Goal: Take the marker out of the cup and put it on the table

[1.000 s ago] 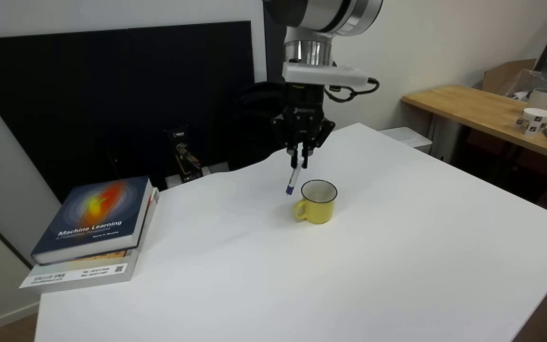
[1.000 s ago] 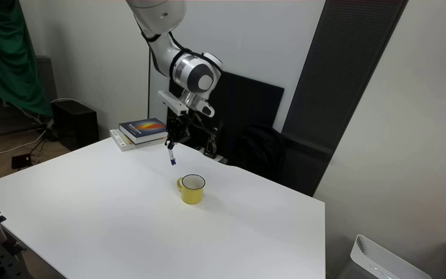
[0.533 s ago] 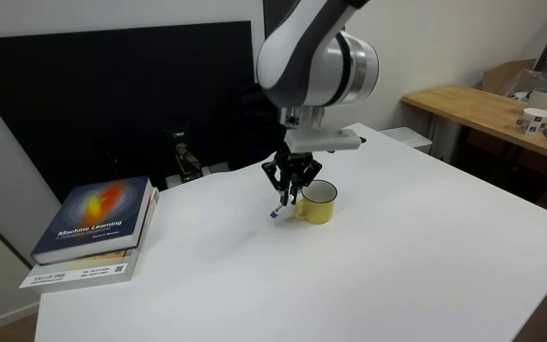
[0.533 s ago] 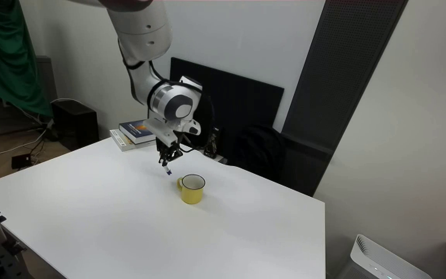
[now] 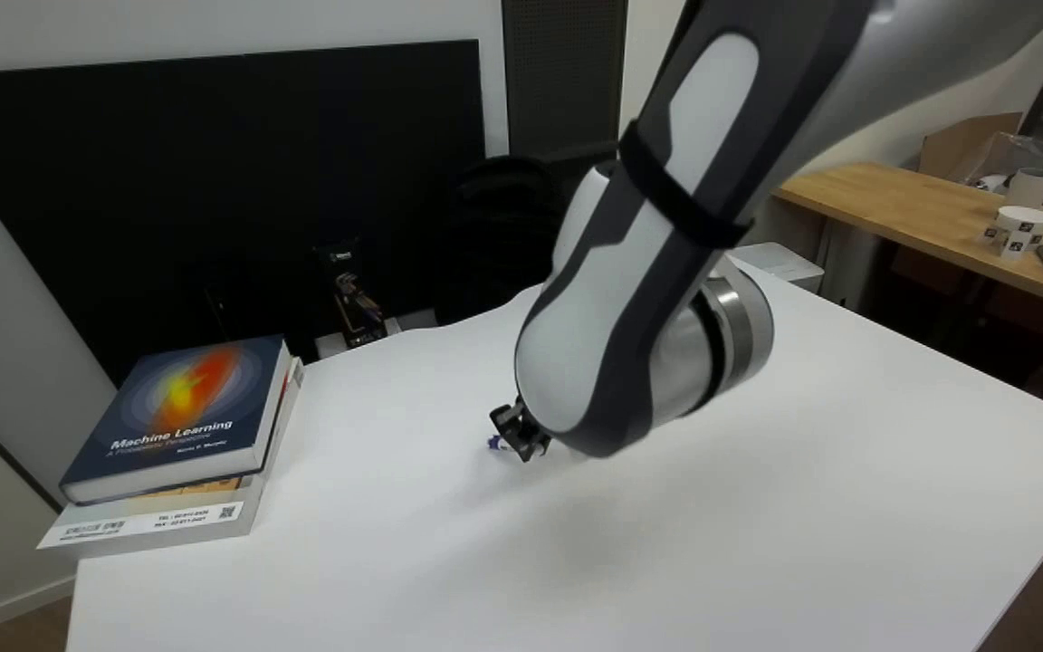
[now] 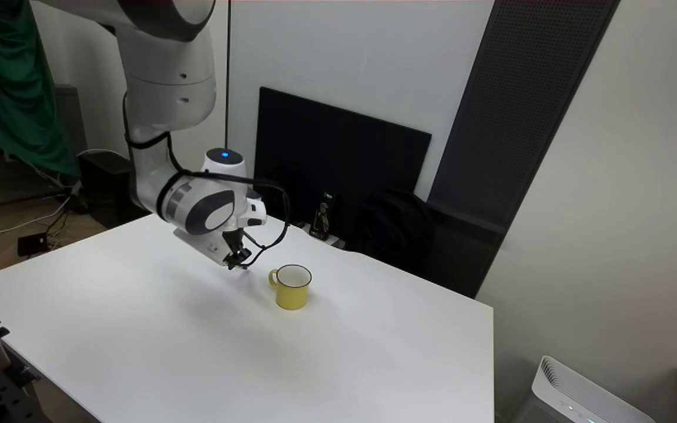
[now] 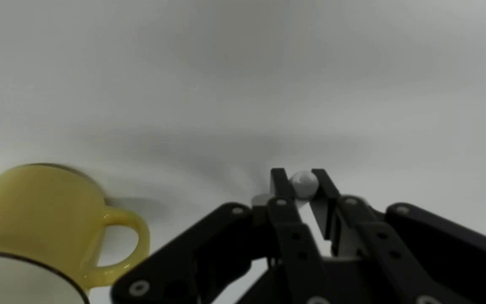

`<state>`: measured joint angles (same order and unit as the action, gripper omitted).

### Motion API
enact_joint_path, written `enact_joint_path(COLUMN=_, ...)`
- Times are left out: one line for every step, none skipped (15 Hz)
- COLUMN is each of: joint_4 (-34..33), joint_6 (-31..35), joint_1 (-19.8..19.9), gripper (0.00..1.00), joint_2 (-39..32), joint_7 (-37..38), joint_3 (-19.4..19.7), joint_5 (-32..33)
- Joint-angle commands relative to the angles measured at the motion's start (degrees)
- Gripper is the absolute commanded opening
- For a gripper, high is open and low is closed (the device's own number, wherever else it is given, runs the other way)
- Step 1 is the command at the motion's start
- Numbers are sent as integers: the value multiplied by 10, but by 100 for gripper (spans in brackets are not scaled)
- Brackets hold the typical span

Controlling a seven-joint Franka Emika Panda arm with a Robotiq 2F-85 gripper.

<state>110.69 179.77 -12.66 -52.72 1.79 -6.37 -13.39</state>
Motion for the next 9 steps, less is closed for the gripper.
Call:
enact_joint_path(joint_4=44, joint_6=74, joint_1=3, gripper=4, joint_2=-15, joint_7=22, joint_3=-4, joint_5=21)
enact_joint_path(joint_4=49, joint_6=102, joint_1=-3, gripper=4, joint_2=-23, joint_7=22, joint_3=3, joint_5=24)
enact_joint_path(joint_4=55, joint_6=123, joint_1=-6, gripper=4, joint_2=-28, joint_7=22, joint_3=8, joint_5=27)
enact_joint_path(joint_4=66, joint_6=149, joint_1=-7, gripper=4, joint_2=-32, joint_7=20, joint_3=13, joint_5=28)
enact_joint_path(joint_4=71, joint_6=155, joint_1=-6, gripper=4, joint_2=-36, joint_7=20, joint_3=17, joint_5=28)
enact_joint_path(joint_4=76, joint_6=156, joint_1=-6, gripper=4, joint_2=-38, joint_7=21, joint_3=20, joint_5=27)
enact_joint_path(joint_4=81, joint_6=137, joint_1=-8, gripper=33, joint_2=-36, joint_7=22, joint_3=28, joint_5=24)
enact_joint_path(joint_4=84, joint_6=103, joint_1=-13, gripper=44, joint_2=-31, joint_7=26, joint_3=38, joint_5=16)
enact_joint_path(joint_4=85, joint_6=74, joint_1=-10, gripper=48, joint_2=-32, joint_7=31, joint_3=42, joint_5=16)
